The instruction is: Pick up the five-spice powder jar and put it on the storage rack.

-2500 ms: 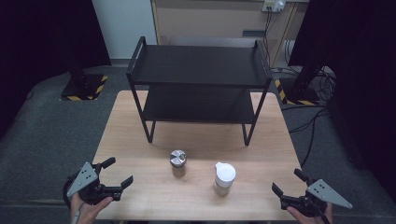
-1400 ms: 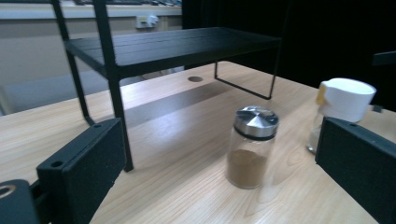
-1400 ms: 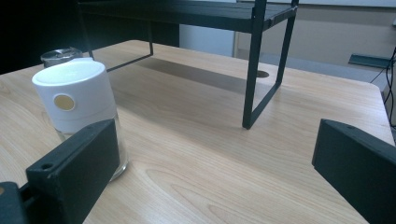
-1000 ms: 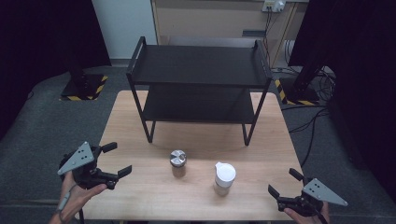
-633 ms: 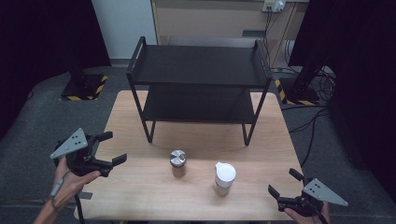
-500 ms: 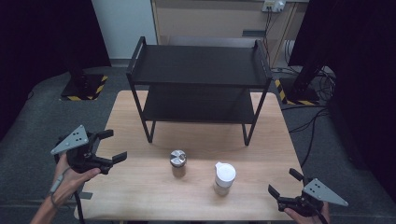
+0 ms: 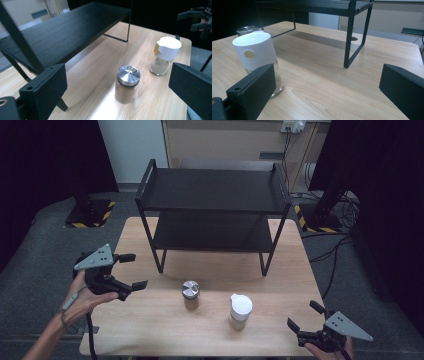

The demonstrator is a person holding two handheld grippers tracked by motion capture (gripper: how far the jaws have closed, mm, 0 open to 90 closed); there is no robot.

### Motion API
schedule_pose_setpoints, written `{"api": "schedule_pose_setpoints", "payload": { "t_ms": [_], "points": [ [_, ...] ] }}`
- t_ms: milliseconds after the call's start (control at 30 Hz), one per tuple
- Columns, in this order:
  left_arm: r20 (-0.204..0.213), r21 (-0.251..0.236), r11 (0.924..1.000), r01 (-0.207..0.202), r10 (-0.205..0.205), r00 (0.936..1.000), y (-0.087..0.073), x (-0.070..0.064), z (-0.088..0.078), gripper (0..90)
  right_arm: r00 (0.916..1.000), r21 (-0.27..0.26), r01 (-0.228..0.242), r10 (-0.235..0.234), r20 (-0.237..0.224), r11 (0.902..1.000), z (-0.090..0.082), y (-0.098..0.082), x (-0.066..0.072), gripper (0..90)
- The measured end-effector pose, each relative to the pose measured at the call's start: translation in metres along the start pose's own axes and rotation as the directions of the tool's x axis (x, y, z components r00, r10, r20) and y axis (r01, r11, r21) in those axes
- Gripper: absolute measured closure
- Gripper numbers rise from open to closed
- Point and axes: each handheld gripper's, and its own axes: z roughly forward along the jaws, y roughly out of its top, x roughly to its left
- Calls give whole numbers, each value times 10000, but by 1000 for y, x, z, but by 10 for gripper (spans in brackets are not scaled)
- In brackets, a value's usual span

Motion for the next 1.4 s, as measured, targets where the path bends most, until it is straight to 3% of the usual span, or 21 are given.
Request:
{"api": "schedule_pose_setpoints", "payload": {
  "t_ms": [300,633,967,1400],
  "points": [
    [473,738,9971,-192,157,9988,17,5,29,10,10000,-15,-8,8,-11,10000,0,0,0,16],
    [845,1260,9917,-269,163,9963,20,5,57,24,10000,-27,-20,20,-50,10000,0,0,0,17],
    [1070,1615,9867,-208,35,9943,17,5,87,23,10000,-43,-28,28,-66,10000,0,0,-1,17],
    [1279,2083,9781,-4,-268,9914,1,7,130,43,10000,-91,-89,90,13,9999,-1,-1,0,17]
  ]
}}
